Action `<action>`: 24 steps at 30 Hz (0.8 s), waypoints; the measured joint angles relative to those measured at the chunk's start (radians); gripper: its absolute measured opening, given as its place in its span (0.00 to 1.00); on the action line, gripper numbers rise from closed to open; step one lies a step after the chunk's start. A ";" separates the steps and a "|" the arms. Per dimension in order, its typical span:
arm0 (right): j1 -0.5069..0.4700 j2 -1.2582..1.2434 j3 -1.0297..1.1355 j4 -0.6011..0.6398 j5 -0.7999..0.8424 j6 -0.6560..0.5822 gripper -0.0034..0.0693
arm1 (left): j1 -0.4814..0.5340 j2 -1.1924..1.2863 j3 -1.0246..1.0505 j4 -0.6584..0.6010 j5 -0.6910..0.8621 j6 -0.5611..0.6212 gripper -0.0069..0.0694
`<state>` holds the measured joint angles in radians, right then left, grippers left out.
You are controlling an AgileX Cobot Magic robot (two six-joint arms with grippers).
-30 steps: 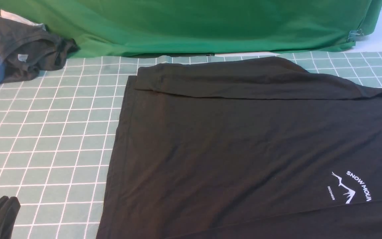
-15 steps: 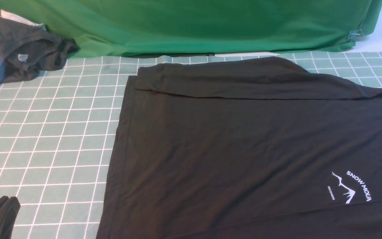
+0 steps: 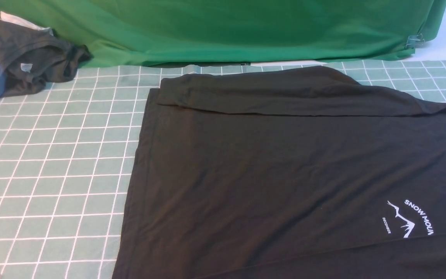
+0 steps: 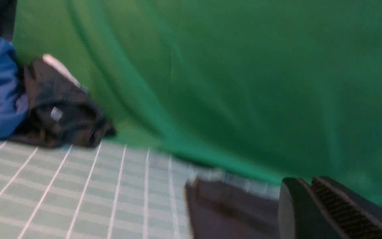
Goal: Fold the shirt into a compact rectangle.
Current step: 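Grasp the left edge of the dark T-shirt lying flat on the table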
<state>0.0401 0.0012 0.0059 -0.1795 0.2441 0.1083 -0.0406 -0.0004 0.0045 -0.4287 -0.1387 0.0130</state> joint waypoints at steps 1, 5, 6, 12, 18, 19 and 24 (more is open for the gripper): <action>0.000 0.000 0.000 0.000 0.000 0.000 0.38 | 0.000 0.000 0.000 -0.012 -0.042 -0.023 0.11; 0.000 0.000 0.000 0.000 0.000 0.000 0.38 | 0.000 0.000 0.000 -0.027 -0.314 -0.144 0.11; 0.000 0.000 0.000 0.000 0.000 0.000 0.38 | 0.000 0.000 0.000 -0.027 -0.382 -0.171 0.11; 0.000 0.000 0.006 0.064 -0.119 0.123 0.38 | 0.000 0.033 -0.154 -0.026 -0.326 -0.271 0.11; 0.000 0.000 0.006 0.133 -0.440 0.397 0.38 | 0.000 0.280 -0.491 0.015 0.252 -0.267 0.11; 0.000 0.000 0.006 0.136 -0.501 0.425 0.38 | 0.000 0.380 -0.574 0.036 0.452 -0.231 0.11; 0.000 0.000 0.006 0.140 -0.603 0.455 0.38 | 0.000 0.738 -0.691 0.054 0.916 -0.084 0.11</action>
<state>0.0401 0.0012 0.0114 -0.0393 -0.3591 0.5631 -0.0406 0.7377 -0.6868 -0.3751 0.7769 -0.0710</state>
